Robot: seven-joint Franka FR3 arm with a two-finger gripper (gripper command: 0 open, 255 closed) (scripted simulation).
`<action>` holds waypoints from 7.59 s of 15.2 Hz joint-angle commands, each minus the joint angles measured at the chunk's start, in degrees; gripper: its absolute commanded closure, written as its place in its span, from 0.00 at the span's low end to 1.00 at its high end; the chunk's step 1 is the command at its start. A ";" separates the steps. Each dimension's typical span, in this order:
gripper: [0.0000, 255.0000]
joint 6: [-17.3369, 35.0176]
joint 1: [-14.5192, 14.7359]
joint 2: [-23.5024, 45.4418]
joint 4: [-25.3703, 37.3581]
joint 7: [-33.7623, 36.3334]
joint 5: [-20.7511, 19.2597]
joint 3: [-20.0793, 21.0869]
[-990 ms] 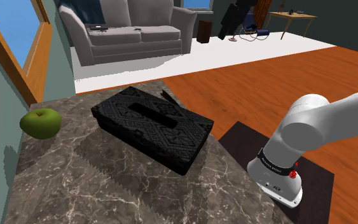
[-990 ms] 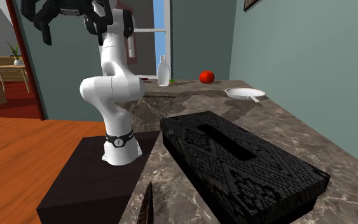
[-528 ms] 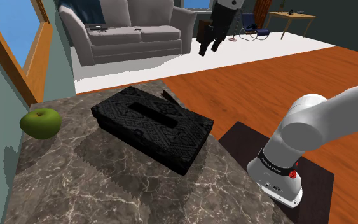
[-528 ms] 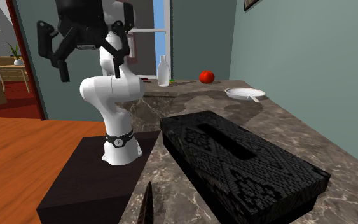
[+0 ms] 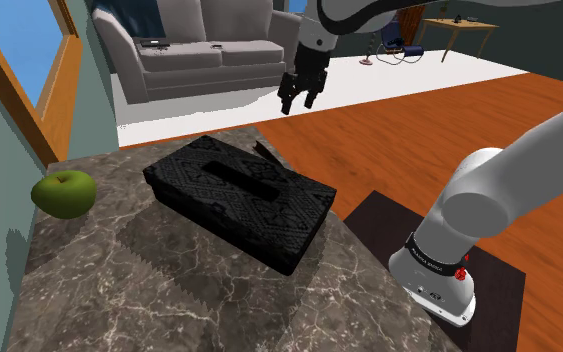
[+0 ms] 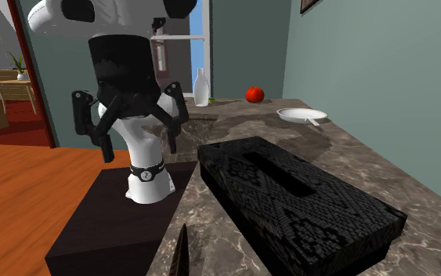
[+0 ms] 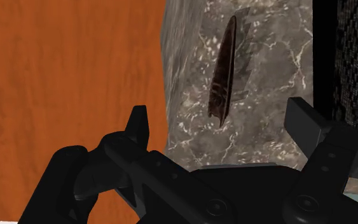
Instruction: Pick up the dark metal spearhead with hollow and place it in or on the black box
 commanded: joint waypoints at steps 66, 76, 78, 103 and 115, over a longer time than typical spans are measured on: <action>1.00 -10.13 0.60 13.36 19.31 9.73 1.39 2.72; 1.00 -9.53 6.10 7.73 14.76 22.47 3.77 10.97; 1.00 -9.46 7.17 7.27 14.62 25.17 4.22 12.79; 0.00 -22.26 10.67 17.13 18.28 24.50 11.31 15.01; 0.00 -16.63 11.30 16.56 12.23 24.06 12.22 15.95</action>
